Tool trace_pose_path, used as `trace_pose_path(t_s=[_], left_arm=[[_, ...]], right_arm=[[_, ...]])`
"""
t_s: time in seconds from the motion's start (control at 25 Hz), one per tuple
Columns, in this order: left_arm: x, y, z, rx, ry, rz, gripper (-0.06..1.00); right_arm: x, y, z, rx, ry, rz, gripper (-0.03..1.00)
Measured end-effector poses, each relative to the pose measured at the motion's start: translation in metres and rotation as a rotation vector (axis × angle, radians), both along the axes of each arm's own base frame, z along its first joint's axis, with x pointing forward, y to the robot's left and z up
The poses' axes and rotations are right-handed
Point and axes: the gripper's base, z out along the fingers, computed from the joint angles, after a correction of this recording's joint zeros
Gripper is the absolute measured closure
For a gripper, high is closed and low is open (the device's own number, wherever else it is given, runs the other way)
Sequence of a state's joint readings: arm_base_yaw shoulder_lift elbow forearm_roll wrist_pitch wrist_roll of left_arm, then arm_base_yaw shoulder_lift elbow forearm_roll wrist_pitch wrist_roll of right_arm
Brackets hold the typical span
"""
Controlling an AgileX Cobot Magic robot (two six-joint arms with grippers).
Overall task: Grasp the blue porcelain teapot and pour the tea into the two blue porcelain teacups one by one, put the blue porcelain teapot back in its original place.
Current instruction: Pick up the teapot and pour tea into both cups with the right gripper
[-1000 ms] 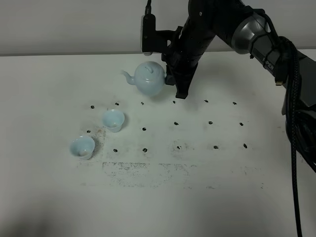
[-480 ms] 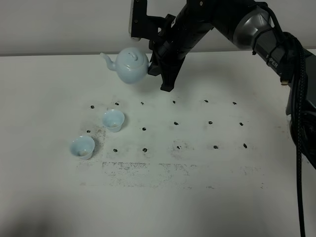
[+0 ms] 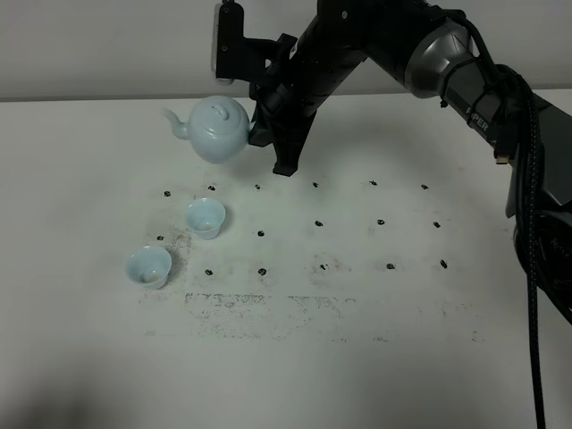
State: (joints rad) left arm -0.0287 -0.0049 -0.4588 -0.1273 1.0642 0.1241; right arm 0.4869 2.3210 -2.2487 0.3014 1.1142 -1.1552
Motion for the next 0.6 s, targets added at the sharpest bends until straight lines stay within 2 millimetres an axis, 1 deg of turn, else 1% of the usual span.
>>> trace_pose_path(t_s=[0.28,0.48,0.6], left_arm=[[0.0,0.0,0.0,0.0,0.0,0.0,0.31],[0.0,0.0,0.0,0.0,0.0,0.0,0.31],[0.0,0.0,0.0,0.0,0.0,0.0,0.31]], right_arm=[[-0.012,0.022,0.001,0.011,-0.023,0.044,0.93],[-0.023,0.039,0.001,0.009,-0.018,0.085,0.93],[-0.031,0.045,-0.001,-0.015,0.001,0.113,0.93]])
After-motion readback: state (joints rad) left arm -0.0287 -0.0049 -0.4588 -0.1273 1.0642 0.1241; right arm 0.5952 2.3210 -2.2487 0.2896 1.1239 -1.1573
